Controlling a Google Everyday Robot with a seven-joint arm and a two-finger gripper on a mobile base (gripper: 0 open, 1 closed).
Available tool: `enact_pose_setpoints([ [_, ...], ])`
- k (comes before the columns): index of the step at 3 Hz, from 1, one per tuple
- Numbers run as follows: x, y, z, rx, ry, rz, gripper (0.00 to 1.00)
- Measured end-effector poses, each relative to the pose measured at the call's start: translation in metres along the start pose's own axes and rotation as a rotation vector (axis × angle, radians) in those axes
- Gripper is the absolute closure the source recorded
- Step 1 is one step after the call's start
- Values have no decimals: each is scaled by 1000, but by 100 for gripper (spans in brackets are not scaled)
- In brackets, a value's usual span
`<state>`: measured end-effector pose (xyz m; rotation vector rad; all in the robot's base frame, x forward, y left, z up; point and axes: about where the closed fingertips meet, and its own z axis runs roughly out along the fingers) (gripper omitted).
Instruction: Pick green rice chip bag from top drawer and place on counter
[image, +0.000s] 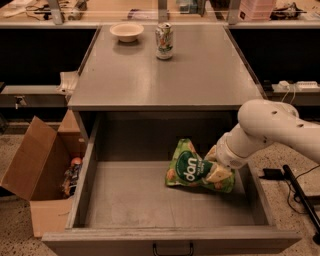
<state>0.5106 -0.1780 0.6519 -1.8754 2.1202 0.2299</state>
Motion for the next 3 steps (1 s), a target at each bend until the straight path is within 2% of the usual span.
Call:
enact_pose_setpoints([
  [1,-3,-21,-54,116,-40,-2,99],
  [3,-7,-68,-196,378,-87,-25,100],
])
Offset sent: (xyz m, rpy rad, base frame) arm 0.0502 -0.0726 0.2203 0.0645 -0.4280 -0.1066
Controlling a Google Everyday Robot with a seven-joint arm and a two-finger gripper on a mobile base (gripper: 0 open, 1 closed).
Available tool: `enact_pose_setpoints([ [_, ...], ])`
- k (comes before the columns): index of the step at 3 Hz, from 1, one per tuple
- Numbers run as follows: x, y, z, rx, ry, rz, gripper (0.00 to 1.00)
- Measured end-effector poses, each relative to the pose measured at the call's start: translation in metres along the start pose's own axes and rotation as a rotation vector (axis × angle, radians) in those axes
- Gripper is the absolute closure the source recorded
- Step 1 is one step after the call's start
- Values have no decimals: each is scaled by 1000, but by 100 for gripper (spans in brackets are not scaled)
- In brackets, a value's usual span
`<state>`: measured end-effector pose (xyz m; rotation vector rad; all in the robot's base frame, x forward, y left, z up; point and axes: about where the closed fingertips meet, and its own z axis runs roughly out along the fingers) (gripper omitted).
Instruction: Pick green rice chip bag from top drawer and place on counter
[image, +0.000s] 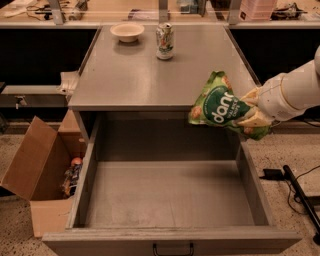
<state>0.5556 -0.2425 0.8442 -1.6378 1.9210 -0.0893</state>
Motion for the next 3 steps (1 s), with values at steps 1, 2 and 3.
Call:
enact_pose_setpoints([
  [1,0,0,0,0,0,0,100],
  [2,-14,-24,-3,27,-40,7,100],
  [3,-45,-77,-5,71,-127,25,100],
])
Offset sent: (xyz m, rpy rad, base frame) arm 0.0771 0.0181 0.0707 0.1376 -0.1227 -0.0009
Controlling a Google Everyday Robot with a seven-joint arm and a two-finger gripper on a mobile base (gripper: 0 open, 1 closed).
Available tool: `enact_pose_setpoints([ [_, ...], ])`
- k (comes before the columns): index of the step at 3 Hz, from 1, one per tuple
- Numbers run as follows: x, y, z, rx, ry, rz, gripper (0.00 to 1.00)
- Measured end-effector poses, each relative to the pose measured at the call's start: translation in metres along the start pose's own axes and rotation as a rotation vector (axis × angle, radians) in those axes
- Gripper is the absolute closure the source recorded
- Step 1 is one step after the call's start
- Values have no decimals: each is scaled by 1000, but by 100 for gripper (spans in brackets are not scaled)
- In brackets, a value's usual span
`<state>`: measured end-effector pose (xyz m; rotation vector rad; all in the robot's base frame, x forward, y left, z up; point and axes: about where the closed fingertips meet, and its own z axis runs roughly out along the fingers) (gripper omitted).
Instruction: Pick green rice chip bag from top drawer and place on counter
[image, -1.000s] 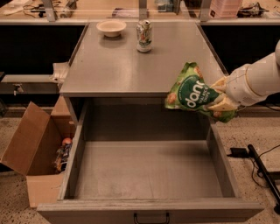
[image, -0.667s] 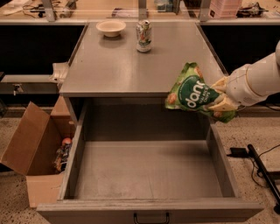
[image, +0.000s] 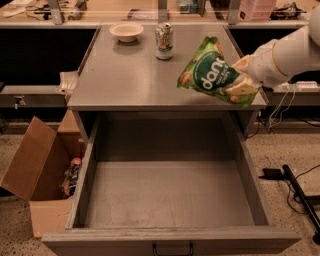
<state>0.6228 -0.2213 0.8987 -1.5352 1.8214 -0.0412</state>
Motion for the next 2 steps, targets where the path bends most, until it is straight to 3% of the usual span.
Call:
enact_pose_setpoints([
  [1,-19,-47,20,40,-67,48,100],
  [2,-21,-76,49,50,-119,133,100],
])
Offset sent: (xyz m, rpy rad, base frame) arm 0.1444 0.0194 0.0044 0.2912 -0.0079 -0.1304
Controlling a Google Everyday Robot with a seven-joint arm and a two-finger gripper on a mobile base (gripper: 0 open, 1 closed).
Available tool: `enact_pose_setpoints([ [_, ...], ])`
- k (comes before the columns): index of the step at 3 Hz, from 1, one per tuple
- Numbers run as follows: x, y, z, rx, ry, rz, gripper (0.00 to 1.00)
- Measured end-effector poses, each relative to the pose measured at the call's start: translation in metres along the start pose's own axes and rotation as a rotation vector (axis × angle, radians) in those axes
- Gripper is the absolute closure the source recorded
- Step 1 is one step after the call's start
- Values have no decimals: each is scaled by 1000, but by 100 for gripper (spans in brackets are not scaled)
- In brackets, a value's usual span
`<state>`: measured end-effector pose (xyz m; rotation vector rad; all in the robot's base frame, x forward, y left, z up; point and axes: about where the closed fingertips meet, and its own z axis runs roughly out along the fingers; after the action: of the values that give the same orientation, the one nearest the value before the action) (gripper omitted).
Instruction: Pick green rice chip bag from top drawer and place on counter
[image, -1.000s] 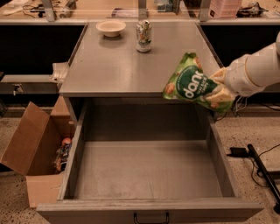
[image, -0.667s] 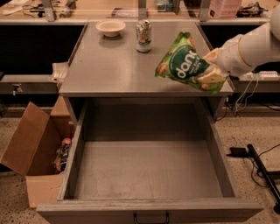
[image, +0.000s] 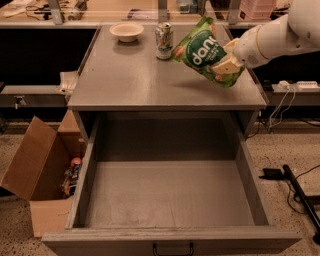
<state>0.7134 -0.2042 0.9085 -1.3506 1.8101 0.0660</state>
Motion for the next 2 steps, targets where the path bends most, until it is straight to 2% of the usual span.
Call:
enact_pose_setpoints([
  [1,9,-22,29,13,-25,113,100],
  [2,10,-23,32,10,-26,126,83],
])
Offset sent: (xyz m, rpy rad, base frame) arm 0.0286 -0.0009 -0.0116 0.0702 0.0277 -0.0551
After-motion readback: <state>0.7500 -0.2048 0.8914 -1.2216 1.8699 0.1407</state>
